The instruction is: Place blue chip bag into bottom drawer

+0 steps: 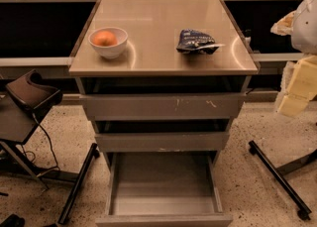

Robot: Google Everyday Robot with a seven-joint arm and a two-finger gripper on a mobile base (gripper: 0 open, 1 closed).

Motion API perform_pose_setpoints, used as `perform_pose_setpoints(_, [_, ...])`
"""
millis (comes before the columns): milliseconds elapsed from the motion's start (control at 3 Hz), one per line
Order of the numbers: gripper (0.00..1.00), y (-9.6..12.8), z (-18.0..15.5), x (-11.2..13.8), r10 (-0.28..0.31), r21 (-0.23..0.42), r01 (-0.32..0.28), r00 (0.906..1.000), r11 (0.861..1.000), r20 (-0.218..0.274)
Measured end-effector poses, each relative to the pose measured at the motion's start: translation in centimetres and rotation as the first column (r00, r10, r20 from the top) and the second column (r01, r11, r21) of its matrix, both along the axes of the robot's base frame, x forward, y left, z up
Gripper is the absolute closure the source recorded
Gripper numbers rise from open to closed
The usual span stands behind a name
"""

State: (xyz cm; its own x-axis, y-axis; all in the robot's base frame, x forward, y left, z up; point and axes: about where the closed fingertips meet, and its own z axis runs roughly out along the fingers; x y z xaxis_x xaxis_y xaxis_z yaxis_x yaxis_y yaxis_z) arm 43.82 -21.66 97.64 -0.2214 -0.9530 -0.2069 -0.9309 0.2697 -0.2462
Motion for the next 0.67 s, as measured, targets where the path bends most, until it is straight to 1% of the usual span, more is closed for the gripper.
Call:
perform_pose_setpoints(333, [0.00,0.0,0.0,0.0,0.000,0.000,0.000,1.0000,1.000,0.000])
perform_pose_setpoints(667, [0.00,0.4,0.3,1.2,0.000,0.000,0.001,0.9997,1.000,0.025])
